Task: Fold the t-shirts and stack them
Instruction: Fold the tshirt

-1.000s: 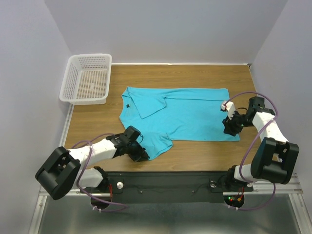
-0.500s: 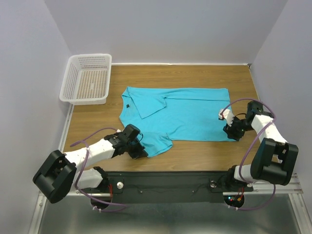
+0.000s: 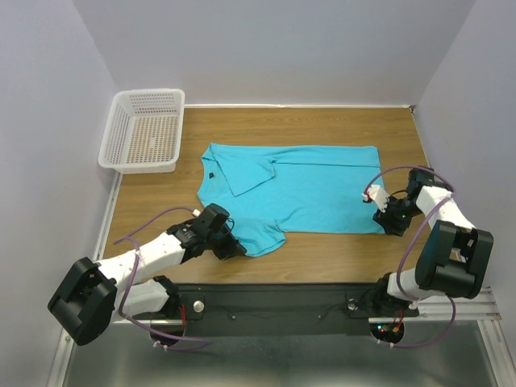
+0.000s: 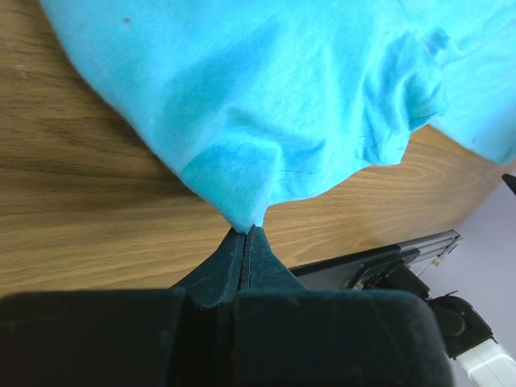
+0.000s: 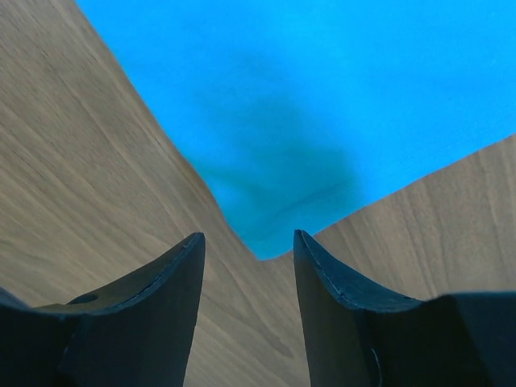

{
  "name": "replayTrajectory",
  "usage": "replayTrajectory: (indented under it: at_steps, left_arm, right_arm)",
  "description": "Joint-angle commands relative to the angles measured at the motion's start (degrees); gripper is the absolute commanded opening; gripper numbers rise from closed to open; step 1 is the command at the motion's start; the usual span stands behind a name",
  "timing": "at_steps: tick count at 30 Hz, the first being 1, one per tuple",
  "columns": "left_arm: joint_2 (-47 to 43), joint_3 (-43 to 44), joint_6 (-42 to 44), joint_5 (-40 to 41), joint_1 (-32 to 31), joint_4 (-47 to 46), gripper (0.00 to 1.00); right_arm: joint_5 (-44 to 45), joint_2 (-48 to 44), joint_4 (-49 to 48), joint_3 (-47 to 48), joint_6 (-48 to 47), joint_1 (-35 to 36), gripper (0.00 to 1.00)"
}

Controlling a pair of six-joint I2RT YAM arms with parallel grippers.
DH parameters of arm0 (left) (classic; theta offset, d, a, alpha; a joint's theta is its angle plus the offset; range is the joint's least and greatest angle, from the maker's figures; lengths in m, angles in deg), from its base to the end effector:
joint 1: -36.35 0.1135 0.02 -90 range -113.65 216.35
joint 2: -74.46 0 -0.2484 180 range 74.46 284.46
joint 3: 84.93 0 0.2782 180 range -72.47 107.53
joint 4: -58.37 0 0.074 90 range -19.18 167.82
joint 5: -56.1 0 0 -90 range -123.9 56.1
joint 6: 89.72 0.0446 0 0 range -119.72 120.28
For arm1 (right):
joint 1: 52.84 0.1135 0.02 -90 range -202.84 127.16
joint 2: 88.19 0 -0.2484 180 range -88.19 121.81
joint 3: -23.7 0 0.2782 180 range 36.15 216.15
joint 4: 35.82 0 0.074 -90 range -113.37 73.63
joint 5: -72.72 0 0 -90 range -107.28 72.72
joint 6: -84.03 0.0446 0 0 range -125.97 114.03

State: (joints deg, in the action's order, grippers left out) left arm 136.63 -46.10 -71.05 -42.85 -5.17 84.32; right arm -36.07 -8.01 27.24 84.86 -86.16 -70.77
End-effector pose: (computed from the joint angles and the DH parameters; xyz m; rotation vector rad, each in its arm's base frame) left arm 0.1725 -0.1619 0.1335 -0.6220 2.6434 -0.9566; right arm 0.2486 -0.0653 0.1525 -1.4750 2.3803 0.1572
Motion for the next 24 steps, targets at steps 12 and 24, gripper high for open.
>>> replayTrajectory:
  at_steps: [12,24]
  left_arm:
    - [-0.7,-0.1,3.0,-0.4,-0.1,-4.4,0.0]
    - [-2.4,0.3,2.0,0.6,-0.1,-2.9,0.0]
  right_arm:
    - [6.1,7.8,-1.2,2.2,1.2,-0.4,0.55]
    - [5.0,8.0,-3.1,1.0,3.6,-0.4,0.15]
